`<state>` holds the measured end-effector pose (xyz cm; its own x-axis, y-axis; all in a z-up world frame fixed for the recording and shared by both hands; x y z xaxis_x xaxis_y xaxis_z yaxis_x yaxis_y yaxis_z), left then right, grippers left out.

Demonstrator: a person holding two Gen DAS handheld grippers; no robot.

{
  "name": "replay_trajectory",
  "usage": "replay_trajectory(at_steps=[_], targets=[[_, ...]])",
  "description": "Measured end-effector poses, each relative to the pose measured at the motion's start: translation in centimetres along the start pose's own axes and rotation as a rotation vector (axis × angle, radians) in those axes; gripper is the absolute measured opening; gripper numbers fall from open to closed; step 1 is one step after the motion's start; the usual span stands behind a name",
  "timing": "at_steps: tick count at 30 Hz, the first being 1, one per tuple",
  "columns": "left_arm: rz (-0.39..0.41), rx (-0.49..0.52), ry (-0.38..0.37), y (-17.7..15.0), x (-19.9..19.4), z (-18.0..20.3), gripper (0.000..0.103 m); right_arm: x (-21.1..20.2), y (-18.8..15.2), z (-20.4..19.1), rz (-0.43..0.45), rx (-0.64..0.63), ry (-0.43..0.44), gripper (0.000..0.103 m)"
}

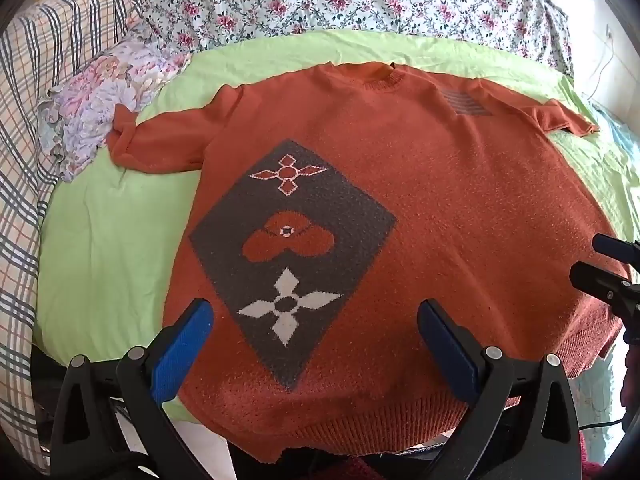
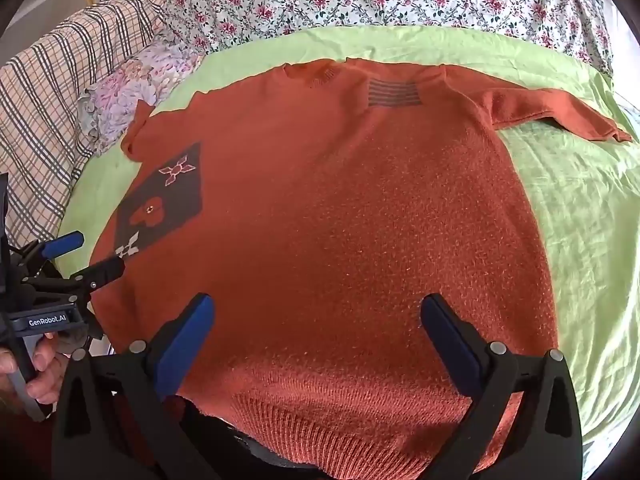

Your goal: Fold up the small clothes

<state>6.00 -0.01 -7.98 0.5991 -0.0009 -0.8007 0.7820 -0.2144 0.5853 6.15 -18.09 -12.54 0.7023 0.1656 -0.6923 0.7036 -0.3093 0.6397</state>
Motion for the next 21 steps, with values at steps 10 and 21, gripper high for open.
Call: replay_trajectory(at_steps=[10, 21], targets=[[0.006, -0.009, -0.005, 1.18, -0.36, 0.71, 0.102, 0.34, 0.07, 0.13, 0.003, 0.012, 0.007, 0.102], [0.037, -0.019, -0.014, 1.18, -0.35, 0.24, 0.102, 0.91, 0.23, -0.25, -0.001, 0.009, 0.017, 0.103]])
Point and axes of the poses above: each gripper's, at about its wrist camera, not at the fingertips, and x roughly the way its jaws point, z to its right, y to its top, the point moved 10 cm from there along x, roughly the way its jaws point, and after that the axes turned 4 degrees about x, right-handed, at the moved point
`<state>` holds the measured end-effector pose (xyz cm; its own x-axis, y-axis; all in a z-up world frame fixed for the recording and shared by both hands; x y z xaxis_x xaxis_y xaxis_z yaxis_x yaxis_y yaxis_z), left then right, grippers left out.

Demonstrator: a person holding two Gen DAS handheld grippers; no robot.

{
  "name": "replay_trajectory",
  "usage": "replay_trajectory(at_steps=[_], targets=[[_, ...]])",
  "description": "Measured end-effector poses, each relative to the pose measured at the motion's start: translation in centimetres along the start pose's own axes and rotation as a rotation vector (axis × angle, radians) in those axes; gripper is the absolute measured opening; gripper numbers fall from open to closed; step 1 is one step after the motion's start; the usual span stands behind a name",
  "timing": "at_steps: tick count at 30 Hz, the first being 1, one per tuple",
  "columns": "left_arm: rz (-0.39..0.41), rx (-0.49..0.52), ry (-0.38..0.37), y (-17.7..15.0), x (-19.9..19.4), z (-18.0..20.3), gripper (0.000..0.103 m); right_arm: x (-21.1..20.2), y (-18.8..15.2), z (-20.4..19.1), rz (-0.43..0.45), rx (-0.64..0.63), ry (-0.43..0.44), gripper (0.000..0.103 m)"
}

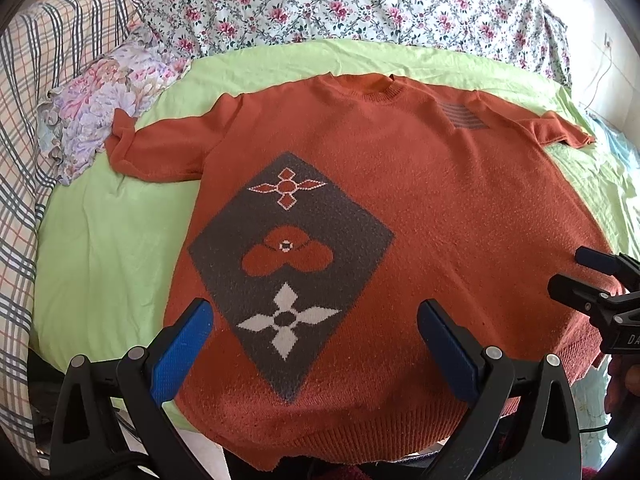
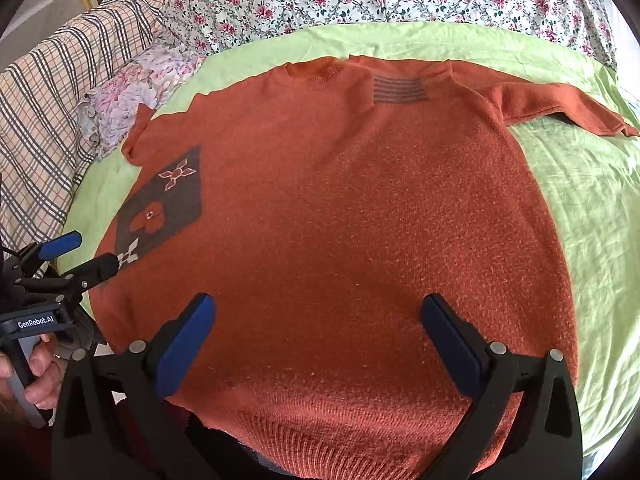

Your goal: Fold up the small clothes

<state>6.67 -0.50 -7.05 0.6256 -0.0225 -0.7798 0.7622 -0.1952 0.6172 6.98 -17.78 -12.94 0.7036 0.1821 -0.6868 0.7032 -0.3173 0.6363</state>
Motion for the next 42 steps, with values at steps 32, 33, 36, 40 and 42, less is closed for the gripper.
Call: replay_trajectory(at_steps=[32, 33, 36, 40, 42], targets=[[0.032, 0.019, 0.014, 0.6, 0.2, -0.1, 0.102, 0.0, 0.6, 0.0, 0.005, 0.011, 0.013, 0.102], [0.038, 0.024, 0.023, 0.7, 0.3, -0.1, 0.102, 0.0, 0.6, 0.1, 0.005, 0.013, 0.013, 0.102], [0.045, 0.028, 0.029, 1.1, 0.5, -0.2, 0.102, 0.0, 0.8, 0.6, 0.007, 0.021, 0.013, 0.103], [0.026, 0.013, 0.006, 1.1, 0.9, -0.1, 0.102, -0.1, 1.1, 1.3, 0.009, 0.042, 0.018, 0.102], [0.008, 0.004, -0.009, 1.3, 1.4, 0.1, 0.102, -0.1, 1.3, 1.7, 0.011, 0.049, 0.019, 0.103]])
Point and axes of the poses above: each gripper's, at about its wrist camera, not at the fingertips, and x roughly the way its jaws point, z to its right, y to its top, the point moved 10 cm from there along x, roughly the way its jaws point, and after that the axes turned 4 degrees about x, right-handed, at the moved point
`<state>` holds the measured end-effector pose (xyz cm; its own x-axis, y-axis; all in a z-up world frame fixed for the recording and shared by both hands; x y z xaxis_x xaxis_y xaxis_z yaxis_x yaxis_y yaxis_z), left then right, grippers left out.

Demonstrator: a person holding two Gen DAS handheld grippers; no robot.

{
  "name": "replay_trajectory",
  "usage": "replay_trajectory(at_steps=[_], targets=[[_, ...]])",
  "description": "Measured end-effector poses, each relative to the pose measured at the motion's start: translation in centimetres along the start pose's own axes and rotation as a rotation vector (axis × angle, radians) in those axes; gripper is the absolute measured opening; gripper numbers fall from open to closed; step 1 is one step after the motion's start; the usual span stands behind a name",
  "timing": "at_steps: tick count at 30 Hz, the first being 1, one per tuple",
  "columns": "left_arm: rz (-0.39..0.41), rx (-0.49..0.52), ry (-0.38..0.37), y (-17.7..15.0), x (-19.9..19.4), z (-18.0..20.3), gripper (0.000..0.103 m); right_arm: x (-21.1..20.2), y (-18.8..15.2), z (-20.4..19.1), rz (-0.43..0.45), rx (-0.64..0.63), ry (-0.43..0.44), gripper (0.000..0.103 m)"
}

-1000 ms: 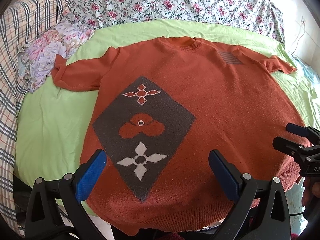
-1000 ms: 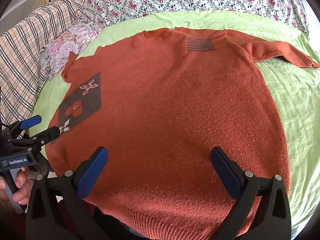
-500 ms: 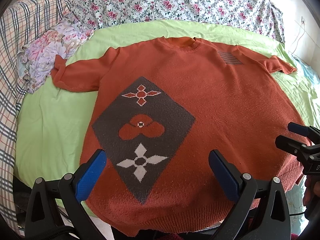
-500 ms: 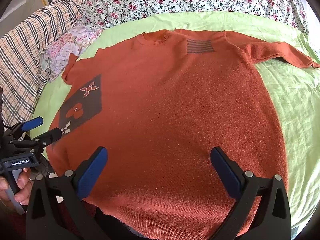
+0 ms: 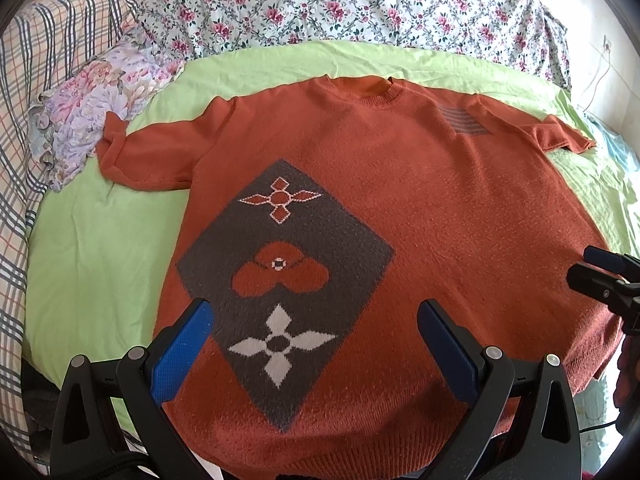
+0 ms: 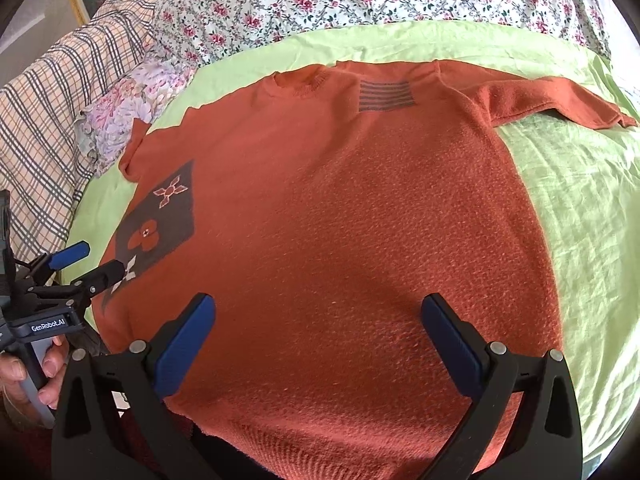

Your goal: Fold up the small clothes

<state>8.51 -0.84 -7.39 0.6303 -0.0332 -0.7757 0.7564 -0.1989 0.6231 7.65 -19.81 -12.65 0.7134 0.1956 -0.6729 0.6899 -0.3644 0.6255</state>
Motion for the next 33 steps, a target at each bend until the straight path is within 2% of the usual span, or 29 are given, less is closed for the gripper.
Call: replay_trajectory(at_steps=[10, 19, 23, 29, 32, 33], targets=[[-0.033, 0.011, -0.013, 2.1, 2.1, 0.7, 0.102, -0.5, 1.6, 3.6, 0.018, 0.074, -0.007, 0.103], [-0.038, 0.02, -0.009, 5.3, 4.2, 0.8, 0.102, -2.0, 4.8, 9.7, 0.078, 0.182, -0.042, 0.102], [-0.033, 0.02, -0.011, 6.9, 4.9, 1.1, 0.102, -2.8, 6.9, 14.6, 0.116, 0.253, -0.076, 0.102], [-0.041, 0.034, -0.008, 8.7, 6.2, 1.9, 0.102, -5.5, 11.0, 24.2, 0.207, 0.42, -0.118, 0.102], [-0.051, 0.044, -0.012, 9.2, 7.0, 2.6, 0.102, -6.6, 13.6, 29.8, 0.277, 0.515, -0.117, 0.094], [-0.057, 0.047, -0.013, 9.3, 7.3, 2.8, 0.102, -6.8, 14.5, 32.2, 0.288, 0.56, -0.142, 0.086]])
Point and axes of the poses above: each gripper's, at about its wrist camera, not at the fingertips, and x roughly the way its jaws point, z to its right, y to its top, the point moved 10 cm from there along x, roughly the way its jaws point, and after that the axes turned 4 degrees about x, right-handed, at the moved point
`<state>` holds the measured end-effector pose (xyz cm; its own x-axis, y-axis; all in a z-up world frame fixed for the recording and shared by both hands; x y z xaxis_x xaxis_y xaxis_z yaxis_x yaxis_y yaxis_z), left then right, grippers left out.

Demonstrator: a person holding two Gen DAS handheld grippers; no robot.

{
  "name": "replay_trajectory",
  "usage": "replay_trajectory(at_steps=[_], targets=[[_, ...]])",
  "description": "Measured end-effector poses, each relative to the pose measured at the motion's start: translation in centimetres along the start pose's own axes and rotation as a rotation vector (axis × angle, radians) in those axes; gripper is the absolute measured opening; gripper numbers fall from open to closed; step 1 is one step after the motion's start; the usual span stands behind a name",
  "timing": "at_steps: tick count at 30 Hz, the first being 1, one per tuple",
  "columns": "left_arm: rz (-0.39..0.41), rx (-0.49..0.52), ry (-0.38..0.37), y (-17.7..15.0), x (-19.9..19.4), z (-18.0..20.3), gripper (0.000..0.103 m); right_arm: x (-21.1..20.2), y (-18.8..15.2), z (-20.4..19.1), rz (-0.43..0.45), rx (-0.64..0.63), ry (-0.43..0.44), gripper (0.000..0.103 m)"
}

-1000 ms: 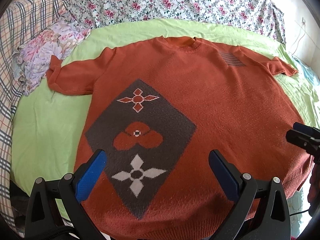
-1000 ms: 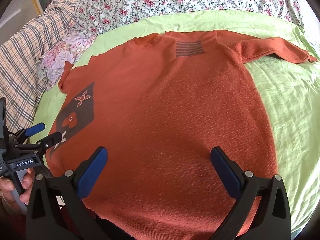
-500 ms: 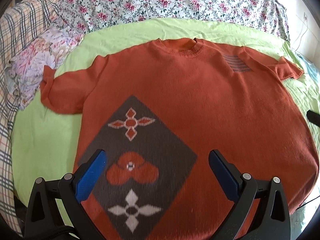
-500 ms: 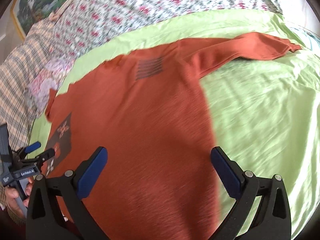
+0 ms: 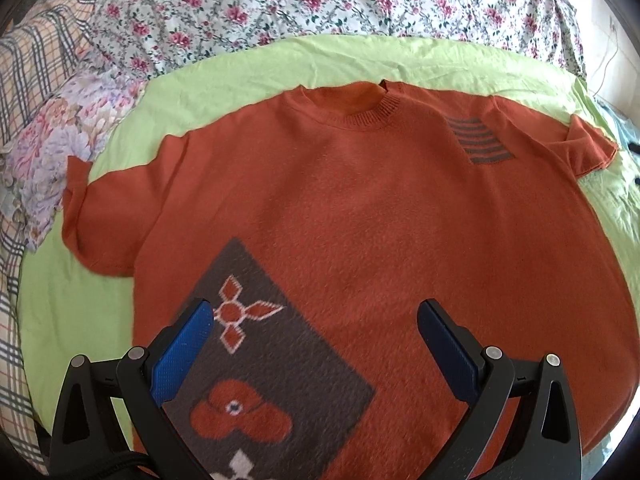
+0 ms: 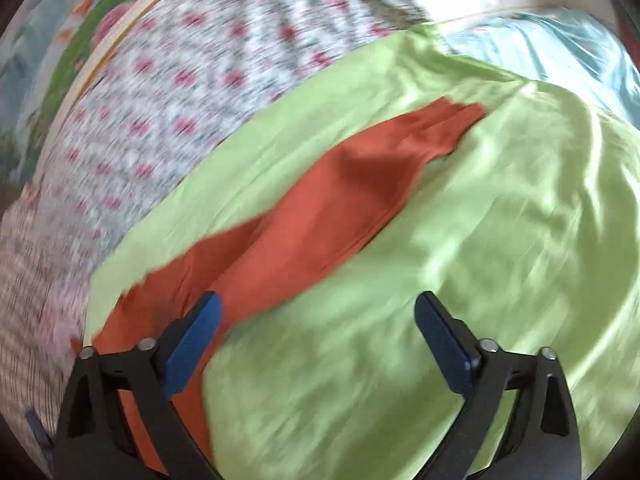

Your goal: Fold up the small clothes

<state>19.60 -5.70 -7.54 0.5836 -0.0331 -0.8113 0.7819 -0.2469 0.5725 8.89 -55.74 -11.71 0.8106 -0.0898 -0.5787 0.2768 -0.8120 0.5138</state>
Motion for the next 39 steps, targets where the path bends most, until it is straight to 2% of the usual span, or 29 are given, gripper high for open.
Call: replay_trajectory(at_steps=[1, 5, 9, 11, 14, 15, 19, 23, 26, 33, 39], targets=[[-0.008, 0.005, -0.004, 0.2, 0.4, 0.4, 0.102, 0.5, 1.6, 1.1, 0.013, 0.031, -0.02, 0.081], [-0.029, 0.018, -0.016, 0.5, 1.5, 1.4, 0.102, 3.5, 7.8, 5.7, 0.06, 0.153, -0.079, 0.076], [-0.049, 0.035, -0.009, 0.6, 2.5, 1.9, 0.102, 7.1, 12.1, 8.9, 0.075, 0.206, -0.155, 0.071], [-0.058, 0.034, -0.008, 0.6, 2.9, 2.0, 0.102, 8.9, 13.5, 10.2, 0.068, 0.219, -0.181, 0.064], [-0.072, 0.028, -0.007, 0.5, 3.5, 1.6, 0.102, 9.7, 14.7, 10.2, 0.07, 0.17, -0.225, 0.035], [-0.077, 0.026, -0.006, 0.4, 3.7, 1.5, 0.102, 9.9, 14.8, 9.5, 0.058, 0.151, -0.204, 0.01], [-0.072, 0.014, -0.018, 0.2, 3.7, 1.3, 0.102, 9.1, 13.7, 5.2, 0.037, 0.078, -0.118, 0.008], [-0.052, 0.0, -0.027, 0.0, 3.0, 0.7, 0.102, 8.1, 10.7, -2.5, 0.002, -0.004, 0.03, 0.008], [-0.038, -0.018, -0.035, -0.1, 2.4, -0.1, 0.102, 7.7, 6.9, -9.6, -0.059, -0.058, 0.163, 0.008], [-0.001, -0.088, -0.064, -0.6, 1.0, -3.0, 0.102, 9.0, -5.8, -25.8, -0.316, -0.111, 0.455, 0.008], [0.033, -0.149, -0.077, -1.0, 0.1, -6.0, 0.102, 10.6, -17.1, -36.2, -0.501, -0.183, 0.564, 0.008]])
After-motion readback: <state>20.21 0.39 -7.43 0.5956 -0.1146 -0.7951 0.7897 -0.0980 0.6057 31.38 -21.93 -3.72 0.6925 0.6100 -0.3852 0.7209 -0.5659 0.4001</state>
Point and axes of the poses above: each gripper's, at about its wrist camera, not at the fingertips, and x roughly the way its jaws point, z to its right, y to its top, the point moved 10 cm from there along x, roughly the way its jaws point, and after that the axes turned 4 degrees about x, right-handed, at the moved point
